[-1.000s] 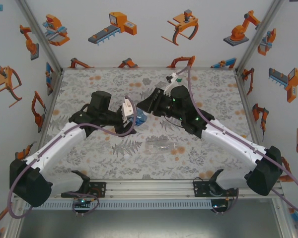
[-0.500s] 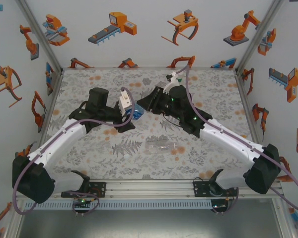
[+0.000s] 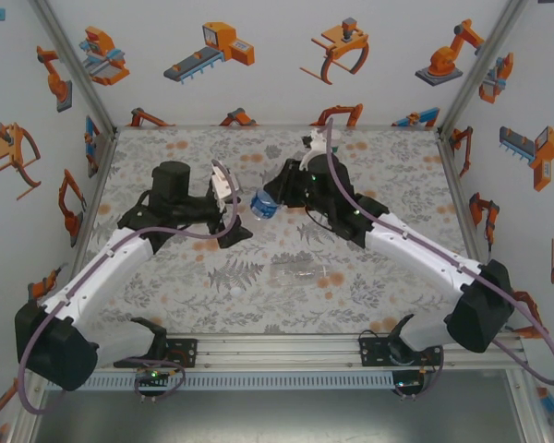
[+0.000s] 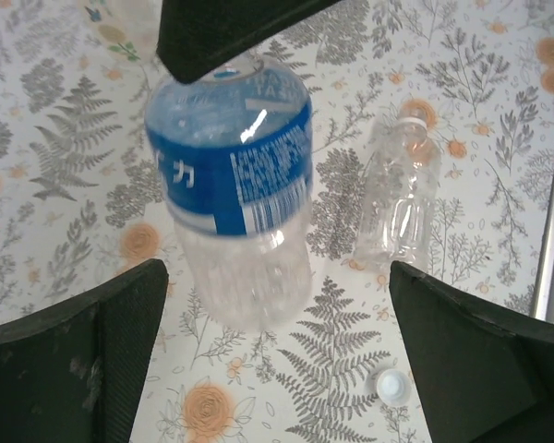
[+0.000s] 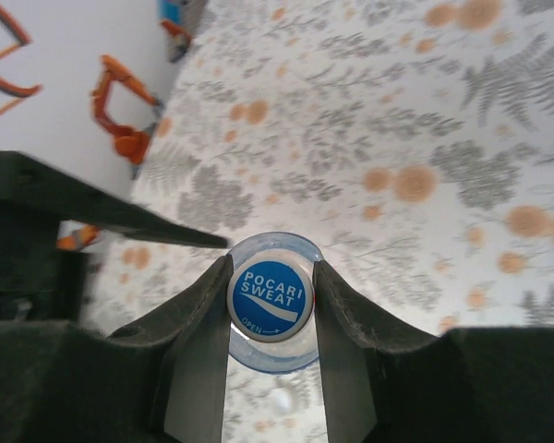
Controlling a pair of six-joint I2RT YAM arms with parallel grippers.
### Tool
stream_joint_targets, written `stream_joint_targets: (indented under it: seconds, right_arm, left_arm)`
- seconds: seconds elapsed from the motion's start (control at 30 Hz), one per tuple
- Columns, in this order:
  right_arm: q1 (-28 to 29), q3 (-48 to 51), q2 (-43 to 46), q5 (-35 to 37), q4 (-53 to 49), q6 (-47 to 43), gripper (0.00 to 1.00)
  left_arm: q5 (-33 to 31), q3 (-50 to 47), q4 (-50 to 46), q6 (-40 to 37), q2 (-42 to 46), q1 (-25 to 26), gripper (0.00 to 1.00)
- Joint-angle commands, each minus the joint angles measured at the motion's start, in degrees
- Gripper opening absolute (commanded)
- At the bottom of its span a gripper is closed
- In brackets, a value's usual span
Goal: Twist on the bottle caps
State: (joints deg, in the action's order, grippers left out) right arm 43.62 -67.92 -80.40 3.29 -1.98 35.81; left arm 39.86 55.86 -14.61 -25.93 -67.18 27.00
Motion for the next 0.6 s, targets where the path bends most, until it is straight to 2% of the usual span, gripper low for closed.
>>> stream_joint_targets:
  seconds: [0.0,0.13,0.23,0.37,0.57]
  right_arm:
    - [-3.2,-4.0,-2.6,4.1,-1.5,-9.7,0.16]
    - [-8.2,-7.7,-8.1,2.6,-1.0,-13.9,0.16]
    - [-10.5,-10.7,-12.3,3.2,1.0,-19.4,0.16]
    - [-13.0,-14.9,-19.1,2.7,3.8,-23.7,0.16]
    - [-15.2,-21.3,-28.2,2.6,6.8,-28.1,0.16]
  left_arm:
    - [0.9,-1.3,4.6,4.8,1.6,-2.1,0.97]
    - [0.4,-1.3,10.3,16.1,0.8,-5.5,0.97]
    - [-1.8,1.6,7.9,23.1,-1.5,-7.9,0.97]
    - [-2.6,6.6,-0.2,20.8,-4.9,-8.6,0.97]
    - [0.3,3.4,4.9,20.6,-3.9,-8.5,0.97]
